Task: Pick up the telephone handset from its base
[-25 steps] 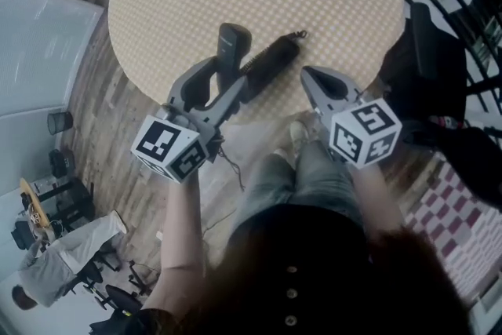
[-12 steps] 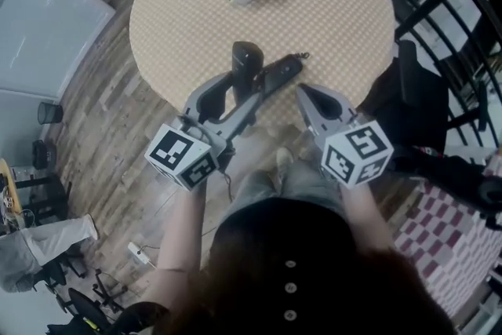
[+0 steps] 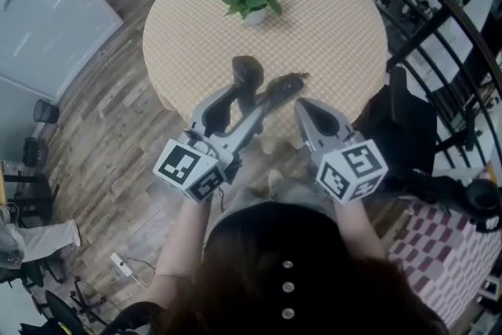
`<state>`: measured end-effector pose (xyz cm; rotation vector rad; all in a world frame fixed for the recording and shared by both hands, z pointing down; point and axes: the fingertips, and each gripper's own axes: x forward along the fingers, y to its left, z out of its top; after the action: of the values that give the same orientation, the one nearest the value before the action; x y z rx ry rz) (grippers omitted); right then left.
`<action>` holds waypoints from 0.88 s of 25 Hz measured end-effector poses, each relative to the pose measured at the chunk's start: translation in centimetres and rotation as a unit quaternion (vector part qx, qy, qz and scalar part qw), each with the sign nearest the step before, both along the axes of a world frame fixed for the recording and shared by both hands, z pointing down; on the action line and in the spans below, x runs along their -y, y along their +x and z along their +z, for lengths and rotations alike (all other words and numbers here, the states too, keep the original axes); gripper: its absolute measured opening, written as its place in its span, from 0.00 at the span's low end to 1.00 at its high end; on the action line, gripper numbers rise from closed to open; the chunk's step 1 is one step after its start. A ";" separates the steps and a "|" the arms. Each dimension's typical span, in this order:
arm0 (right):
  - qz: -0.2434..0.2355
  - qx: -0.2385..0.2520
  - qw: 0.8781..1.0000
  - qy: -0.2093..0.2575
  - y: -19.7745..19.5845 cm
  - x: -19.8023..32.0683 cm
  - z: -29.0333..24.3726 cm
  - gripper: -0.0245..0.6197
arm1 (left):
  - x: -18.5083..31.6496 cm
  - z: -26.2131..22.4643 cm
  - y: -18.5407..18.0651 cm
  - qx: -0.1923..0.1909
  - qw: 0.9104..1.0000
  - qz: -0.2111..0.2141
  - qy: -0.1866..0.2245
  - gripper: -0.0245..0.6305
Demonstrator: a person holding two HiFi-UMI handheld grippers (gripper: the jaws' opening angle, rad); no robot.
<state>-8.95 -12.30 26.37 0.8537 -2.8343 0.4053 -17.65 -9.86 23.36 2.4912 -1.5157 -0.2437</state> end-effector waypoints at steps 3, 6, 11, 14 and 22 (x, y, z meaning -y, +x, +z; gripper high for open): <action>-0.002 0.002 1.000 0.011 -0.2 -0.6 -0.9 0.05 | -0.8 -0.2 0.0 -0.003 1.000 -0.005 0.006 0.41; -0.006 0.005 1.000 0.015 -0.5 -1.3 -1.3 0.05 | -1.4 -0.2 0.3 -0.001 1.000 -0.004 0.011 0.41; -0.008 -0.001 1.000 0.009 -0.8 -2.3 -0.7 0.05 | -2.4 0.2 1.1 0.000 1.000 0.007 0.011 0.41; -0.007 -0.004 1.000 0.006 -0.8 -2.7 -0.4 0.05 | -2.7 0.6 1.4 -0.006 1.000 0.009 0.004 0.41; -0.001 -0.009 1.000 0.000 -0.8 -3.0 0.3 0.05 | -2.7 1.5 1.2 0.000 1.000 0.013 -0.009 0.41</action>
<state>-9.79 -9.32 26.65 0.8502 -2.8186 0.3956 -16.46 -7.16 24.85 2.4950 -1.4768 -0.2250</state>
